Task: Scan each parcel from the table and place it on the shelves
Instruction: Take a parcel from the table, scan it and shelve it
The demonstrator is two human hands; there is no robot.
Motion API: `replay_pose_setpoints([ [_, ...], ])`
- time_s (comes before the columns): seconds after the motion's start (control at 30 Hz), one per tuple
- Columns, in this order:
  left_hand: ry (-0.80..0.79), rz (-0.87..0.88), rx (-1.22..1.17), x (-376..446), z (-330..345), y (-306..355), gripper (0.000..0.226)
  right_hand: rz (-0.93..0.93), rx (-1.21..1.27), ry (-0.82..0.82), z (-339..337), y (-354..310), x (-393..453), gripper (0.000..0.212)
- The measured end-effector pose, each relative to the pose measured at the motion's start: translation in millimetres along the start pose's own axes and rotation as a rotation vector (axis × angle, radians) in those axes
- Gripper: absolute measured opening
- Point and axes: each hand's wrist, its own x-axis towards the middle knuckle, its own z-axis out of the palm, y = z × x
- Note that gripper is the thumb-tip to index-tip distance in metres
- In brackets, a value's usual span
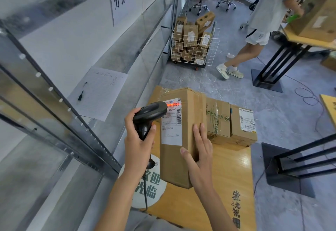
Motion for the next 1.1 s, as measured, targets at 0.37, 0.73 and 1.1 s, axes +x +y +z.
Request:
replay_pose_setpoints([
  [0.37, 0.001, -0.021, 0.001, -4.8, 0.8, 4.1, 0.069, -0.005, -0.004, 0.012, -1.7, 3.8, -0.8, 0.073],
  [0.73, 0.008, -0.006, 0.006, -7.1, 0.1, -0.7, 0.067, 0.014, -0.003, -0.007, -2.4, 0.5, -3.2, 0.073],
  [1.1, -0.203, 0.260, 0.262, 45.4, -21.5, 5.8, 0.068, 0.030, -0.069, -0.221, -53.2, -20.0, 70.8, 0.075],
])
